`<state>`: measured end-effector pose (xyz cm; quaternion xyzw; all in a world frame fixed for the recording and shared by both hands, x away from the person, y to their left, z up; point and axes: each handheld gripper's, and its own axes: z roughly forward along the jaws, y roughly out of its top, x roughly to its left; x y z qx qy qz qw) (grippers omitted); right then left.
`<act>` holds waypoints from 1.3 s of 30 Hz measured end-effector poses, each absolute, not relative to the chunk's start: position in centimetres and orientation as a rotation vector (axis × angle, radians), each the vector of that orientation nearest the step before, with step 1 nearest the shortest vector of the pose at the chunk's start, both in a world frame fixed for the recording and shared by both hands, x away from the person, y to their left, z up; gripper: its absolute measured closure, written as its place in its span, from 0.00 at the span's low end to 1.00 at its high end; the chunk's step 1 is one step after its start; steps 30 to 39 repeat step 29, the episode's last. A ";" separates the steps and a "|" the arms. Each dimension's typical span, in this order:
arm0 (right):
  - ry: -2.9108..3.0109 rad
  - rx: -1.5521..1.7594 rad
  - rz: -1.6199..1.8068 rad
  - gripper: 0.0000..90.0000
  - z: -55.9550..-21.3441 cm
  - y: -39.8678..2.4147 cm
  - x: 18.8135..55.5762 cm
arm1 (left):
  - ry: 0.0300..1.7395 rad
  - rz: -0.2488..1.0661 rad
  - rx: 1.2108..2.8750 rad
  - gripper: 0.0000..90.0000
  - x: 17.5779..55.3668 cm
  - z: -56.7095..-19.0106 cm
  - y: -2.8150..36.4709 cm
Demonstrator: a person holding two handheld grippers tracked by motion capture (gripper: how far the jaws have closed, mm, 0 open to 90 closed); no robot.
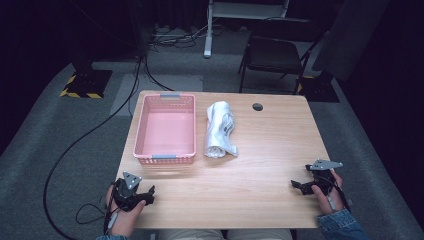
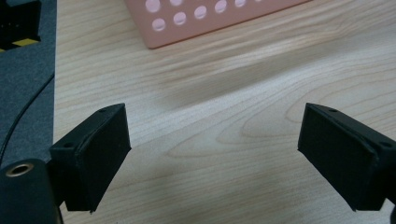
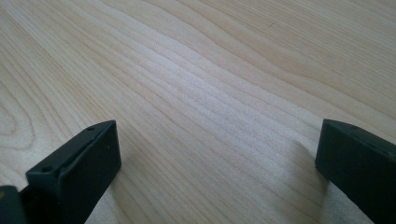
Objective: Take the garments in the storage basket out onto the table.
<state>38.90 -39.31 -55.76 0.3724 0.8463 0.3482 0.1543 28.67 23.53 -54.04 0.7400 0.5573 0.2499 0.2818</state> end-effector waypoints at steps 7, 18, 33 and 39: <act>2.426 1.067 0.998 0.00 -55.8 -39.3 38.9 | 1.501 0.652 2.017 0.10 28.7 -54.5 23.5; 2.426 1.066 0.998 0.00 -55.8 -39.3 38.9 | 1.545 0.550 1.995 0.06 28.8 -55.5 23.9; 2.426 1.067 0.998 0.00 -55.8 -39.3 38.9 | 1.497 0.565 1.972 0.00 28.7 -56.0 24.3; 2.426 1.067 0.998 0.00 -55.8 -39.3 38.9 | 1.497 0.565 1.972 0.00 28.7 -56.0 24.3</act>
